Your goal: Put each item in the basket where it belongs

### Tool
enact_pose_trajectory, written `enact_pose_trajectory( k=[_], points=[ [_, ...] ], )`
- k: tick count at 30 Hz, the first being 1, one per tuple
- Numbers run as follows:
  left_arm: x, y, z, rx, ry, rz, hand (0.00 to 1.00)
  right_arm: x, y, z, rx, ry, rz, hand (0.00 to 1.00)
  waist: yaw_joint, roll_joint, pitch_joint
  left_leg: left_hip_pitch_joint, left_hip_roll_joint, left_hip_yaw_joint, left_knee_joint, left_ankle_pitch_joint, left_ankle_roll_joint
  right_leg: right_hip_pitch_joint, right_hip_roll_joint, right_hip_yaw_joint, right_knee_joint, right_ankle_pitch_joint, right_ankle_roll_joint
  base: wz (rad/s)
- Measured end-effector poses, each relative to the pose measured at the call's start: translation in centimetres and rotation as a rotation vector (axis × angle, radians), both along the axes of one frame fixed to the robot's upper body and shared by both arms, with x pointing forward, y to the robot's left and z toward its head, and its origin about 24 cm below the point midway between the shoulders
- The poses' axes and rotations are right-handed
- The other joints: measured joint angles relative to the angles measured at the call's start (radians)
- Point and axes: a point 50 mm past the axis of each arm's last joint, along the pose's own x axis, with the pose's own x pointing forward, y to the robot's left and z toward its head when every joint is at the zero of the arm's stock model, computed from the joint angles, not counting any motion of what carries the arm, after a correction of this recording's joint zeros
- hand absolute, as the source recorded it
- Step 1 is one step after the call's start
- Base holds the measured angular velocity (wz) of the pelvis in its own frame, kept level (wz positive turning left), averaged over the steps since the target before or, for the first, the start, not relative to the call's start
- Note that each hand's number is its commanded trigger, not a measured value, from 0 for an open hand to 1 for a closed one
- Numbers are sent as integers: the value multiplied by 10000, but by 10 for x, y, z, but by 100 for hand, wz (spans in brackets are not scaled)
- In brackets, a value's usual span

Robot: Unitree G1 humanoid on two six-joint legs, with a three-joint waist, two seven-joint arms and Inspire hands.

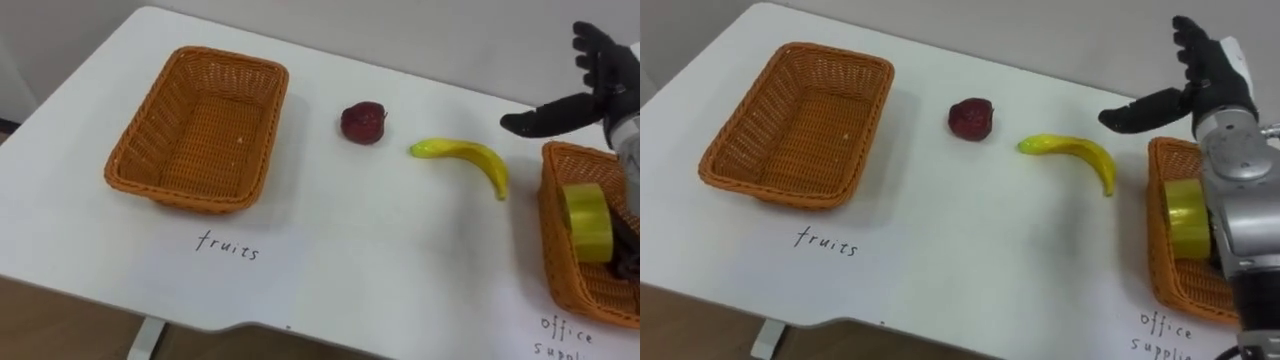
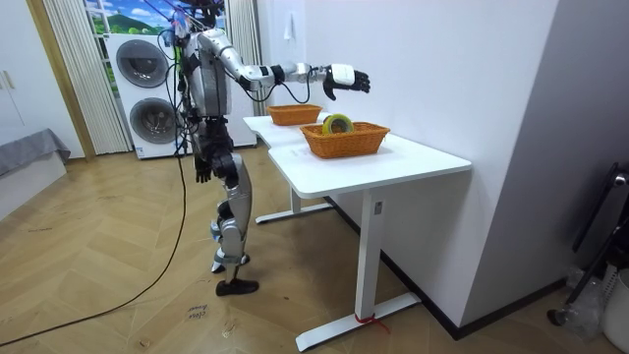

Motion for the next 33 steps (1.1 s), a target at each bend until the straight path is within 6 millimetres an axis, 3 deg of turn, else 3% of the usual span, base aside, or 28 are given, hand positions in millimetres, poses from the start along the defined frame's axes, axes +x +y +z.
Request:
enact_pose_trajectory(
  k=[7, 10, 13, 33],
  points=[
    [11, -1, 0, -12, -191, -181, 0, 7, 5, -8, -160, 567, 153, 0, 309, -117, 7, 47, 24, 164, -9, 0, 1, -62, 14, 218, -1, 0, 1, -7],
    [20, 3, 1, -2, -524, -54, 0, 10, 9, -15, -282, 1083, 433, 0, 403, -250, 53, -6, 46, 159, -19, -2, -2, -104, 35, 200, 0, 17, -27, 0],
    [26, 6, 3, 104, -647, -248, 0, 10, 12, -21, -289, 1410, 694, 0, 482, -344, 46, -167, 60, 152, 10, -4, -4, -212, 42, 186, -6, 56, -51, 0],
    [24, 5, 0, 61, -257, -820, 0, 11, 20, -34, -1015, 2089, 1152, 0, 615, -402, 96, -880, 120, 89, 333, -10, -4, -720, 98, 129, -19, 201, -94, 0]
  ],
)
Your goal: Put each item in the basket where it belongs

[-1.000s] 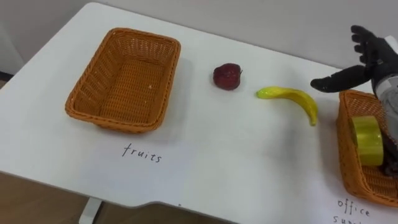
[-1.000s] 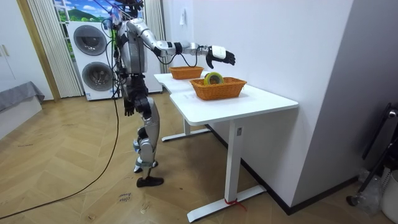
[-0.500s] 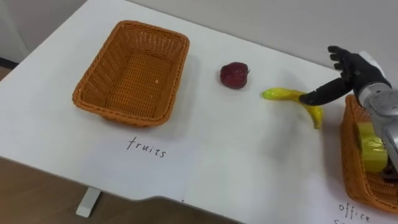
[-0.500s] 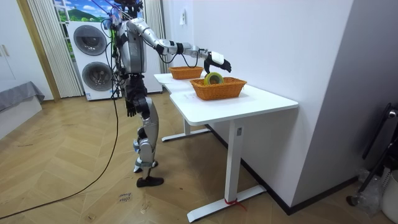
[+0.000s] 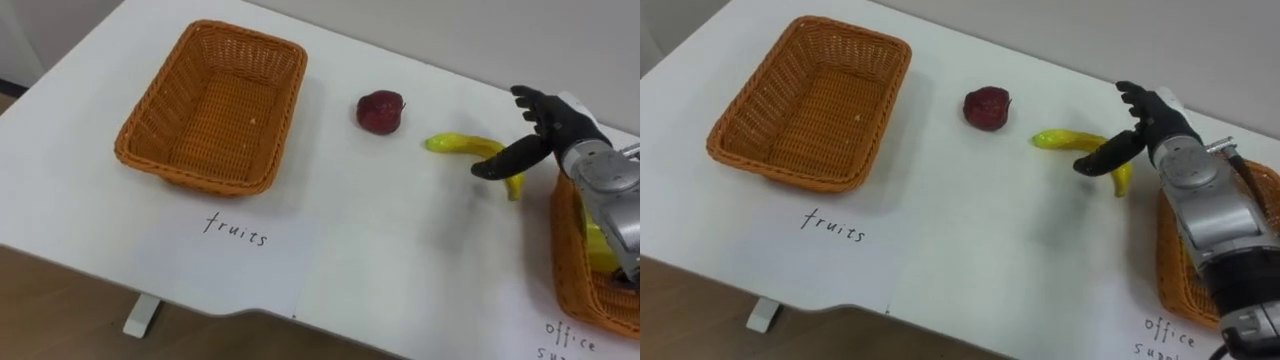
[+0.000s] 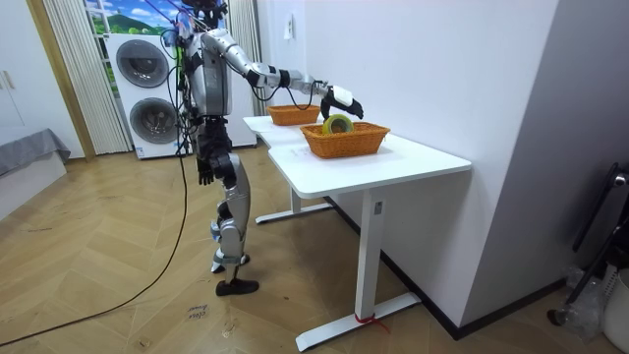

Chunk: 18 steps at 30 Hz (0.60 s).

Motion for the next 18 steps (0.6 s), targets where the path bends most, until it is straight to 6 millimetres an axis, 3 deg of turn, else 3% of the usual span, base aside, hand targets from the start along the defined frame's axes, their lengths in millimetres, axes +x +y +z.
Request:
enact_pose_trajectory(
  k=[9, 18],
  points=[
    [14, -3, -2, -34, 74, -405, 0, 4, -1, -2, -569, 275, 21, 0, 224, -16, 43, -365, 0, -119, 161, 1, 0, -247, 0, -151, 4, 34, -22, 4],
    [27, -2, -1, 223, -304, -87, 0, 8, -16, -10, -1311, 819, -577, 0, 484, -112, 107, -709, 3, -83, 325, 4, 2, -556, -16, -217, 22, 55, -30, 0]
  ],
)
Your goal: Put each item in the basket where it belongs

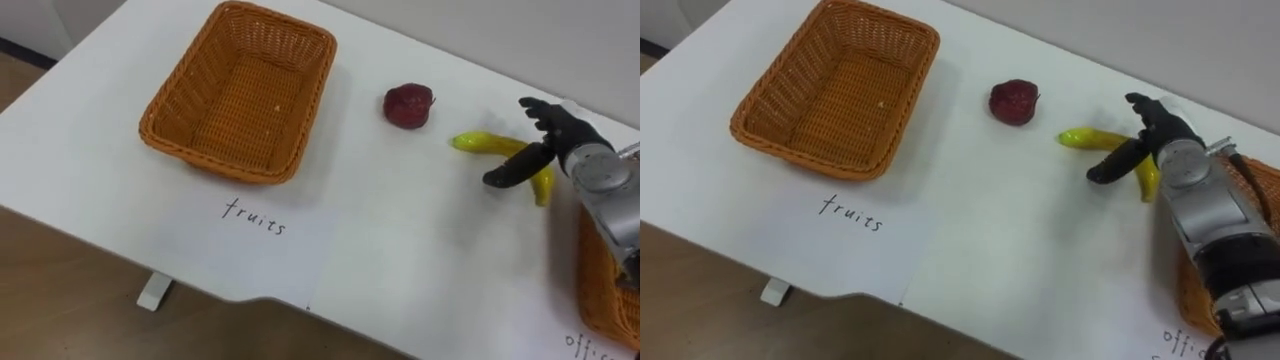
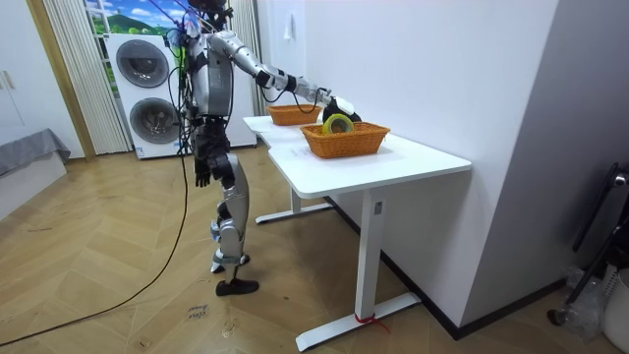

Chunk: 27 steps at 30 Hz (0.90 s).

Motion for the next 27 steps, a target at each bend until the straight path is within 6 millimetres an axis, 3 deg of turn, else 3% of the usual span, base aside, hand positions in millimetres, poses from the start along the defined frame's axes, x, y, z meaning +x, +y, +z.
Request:
enact_pose_trajectory(
  k=[6, 12, 27],
  points=[
    [-4, 2, 0, 201, 167, 95, 0, 1, -10, 0, -665, -32, -460, 0, -6, 34, 25, -93, 0, -32, 31, 1, 2, -71, -2, -8, -9, 5, 1, 1],
    [5, 1, 0, 278, 11, -154, 0, 2, -11, 1, -1181, 4, -395, 0, 20, 144, 103, -157, 7, -54, 14, 0, 1, -121, 9, -7, 0, 13, -12, 0],
    [22, -5, 0, 58, -542, -305, 0, 14, -4, 16, -1552, -563, 110, 0, 4, 302, 98, -526, 44, -18, 175, 3, 3, -480, 56, 83, -1, 106, -29, 0]
  ],
)
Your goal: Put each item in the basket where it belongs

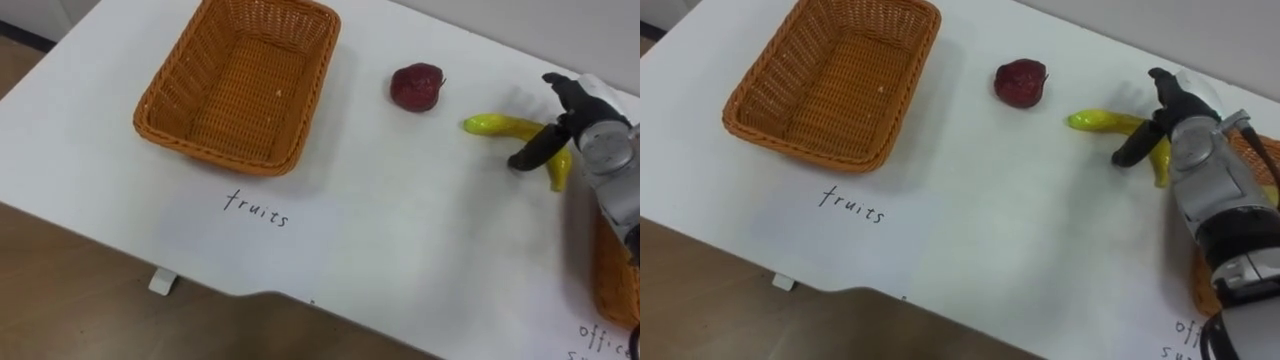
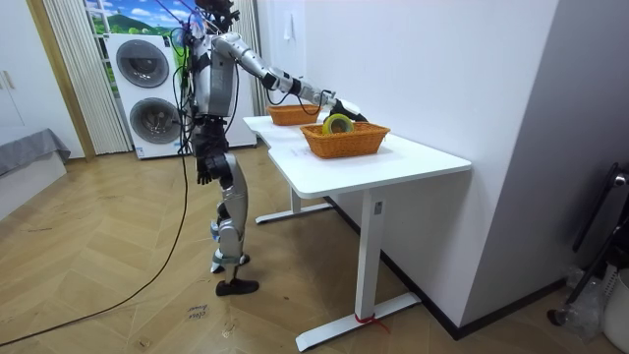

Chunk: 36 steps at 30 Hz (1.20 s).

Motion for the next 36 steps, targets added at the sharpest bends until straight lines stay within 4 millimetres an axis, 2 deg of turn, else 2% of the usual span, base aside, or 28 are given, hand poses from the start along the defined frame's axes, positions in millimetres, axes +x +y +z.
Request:
enact_pose_trajectory(
  k=[20, 29, 36],
  points=[
    [4, -3, 0, -107, -303, -34, 0, 1, 1, 1, -92, -52, 142, 0, -22, 29, -27, -93, 28, 20, 37, 9, -3, -166, -38, -56, 157, 11, -15, 0],
    [6, -4, 0, -116, -386, -68, 0, -2, -8, -6, -28, 370, -202, 0, -14, 17, -35, -93, 31, 54, 49, 12, 3, -146, -84, -51, 178, 14, -19, 0],
    [6, -7, -1, -282, -392, -84, 0, -3, -8, -11, -67, 742, -172, 0, 232, 82, 11, -125, 96, 88, 127, 9, 0, -143, 14, -100, 163, 103, -81, -2]
  ],
)
